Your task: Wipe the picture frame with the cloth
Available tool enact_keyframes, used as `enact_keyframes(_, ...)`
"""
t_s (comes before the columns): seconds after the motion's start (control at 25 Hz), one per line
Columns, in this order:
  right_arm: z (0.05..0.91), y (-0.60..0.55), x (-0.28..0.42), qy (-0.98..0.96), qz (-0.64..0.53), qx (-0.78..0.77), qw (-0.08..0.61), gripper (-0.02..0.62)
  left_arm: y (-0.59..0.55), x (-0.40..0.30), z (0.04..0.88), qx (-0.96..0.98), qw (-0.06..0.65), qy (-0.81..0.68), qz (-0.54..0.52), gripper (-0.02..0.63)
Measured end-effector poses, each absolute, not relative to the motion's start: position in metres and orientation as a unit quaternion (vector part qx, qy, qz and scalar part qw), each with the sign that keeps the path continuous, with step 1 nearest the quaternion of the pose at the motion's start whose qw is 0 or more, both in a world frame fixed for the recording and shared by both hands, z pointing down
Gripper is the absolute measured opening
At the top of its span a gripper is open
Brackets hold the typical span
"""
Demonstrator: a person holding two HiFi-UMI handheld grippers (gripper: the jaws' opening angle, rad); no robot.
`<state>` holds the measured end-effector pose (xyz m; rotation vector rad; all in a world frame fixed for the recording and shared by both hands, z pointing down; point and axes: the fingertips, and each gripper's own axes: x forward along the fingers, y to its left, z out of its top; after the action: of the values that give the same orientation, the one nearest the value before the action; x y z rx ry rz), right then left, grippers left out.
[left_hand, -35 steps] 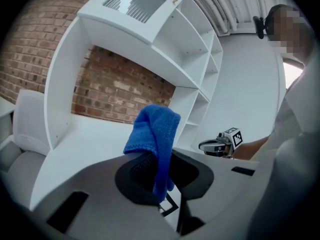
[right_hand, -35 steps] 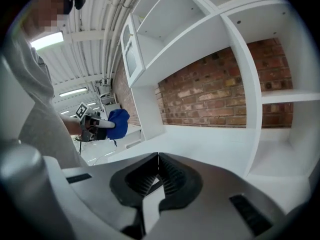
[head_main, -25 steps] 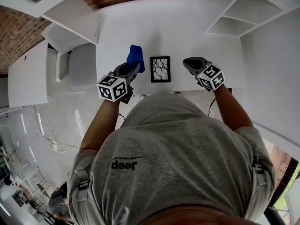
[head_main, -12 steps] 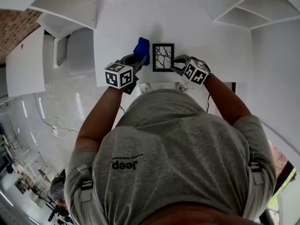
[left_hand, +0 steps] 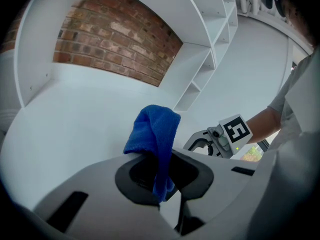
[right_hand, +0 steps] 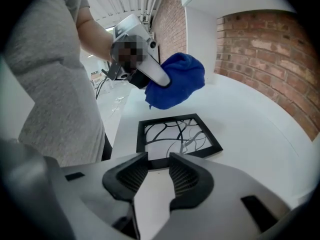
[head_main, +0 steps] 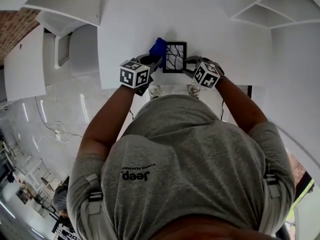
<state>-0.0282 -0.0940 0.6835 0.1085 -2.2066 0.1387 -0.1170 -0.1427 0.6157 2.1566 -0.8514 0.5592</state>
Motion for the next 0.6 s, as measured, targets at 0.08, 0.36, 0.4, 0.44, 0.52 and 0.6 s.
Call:
enact_keyframes(0.08,0.684,-0.093,-0.028,-0.892,0.057,0.043,0.447,0.143,-0.145,-0.115,0.62,0.839,0.371,-0.33,0.222,0.055)
enact_keyframes(0.36,0.684,-0.093,-0.028,-0.889,0.063,0.038,0.452,0.143,-0.178,-0.108,0.629,0.833,0.359,-0.34,0.249,0.055)
enact_keyframes(0.4,0.684,-0.093,-0.029,-0.889,0.063,0.039,0.453,0.143,-0.185,-0.106,0.631,0.831,0.358,-0.343,0.254,0.055)
enact_keyframes(0.44,0.684,-0.093,-0.029,-0.888,0.063,0.04,0.453,0.143,-0.192,-0.105,0.632,0.829,0.356,-0.345,0.258,0.055)
enact_keyframes(0.52,0.684,-0.093,-0.029,-0.888,0.065,0.044,0.453,0.143,-0.206,-0.101,0.634,0.827,0.353,-0.347,0.265,0.055)
enact_keyframes(0.6,0.684,-0.094,-0.029,-0.889,0.069,0.048,0.451,0.143,-0.217,-0.099,0.64,0.824,0.351,-0.349,0.275,0.055)
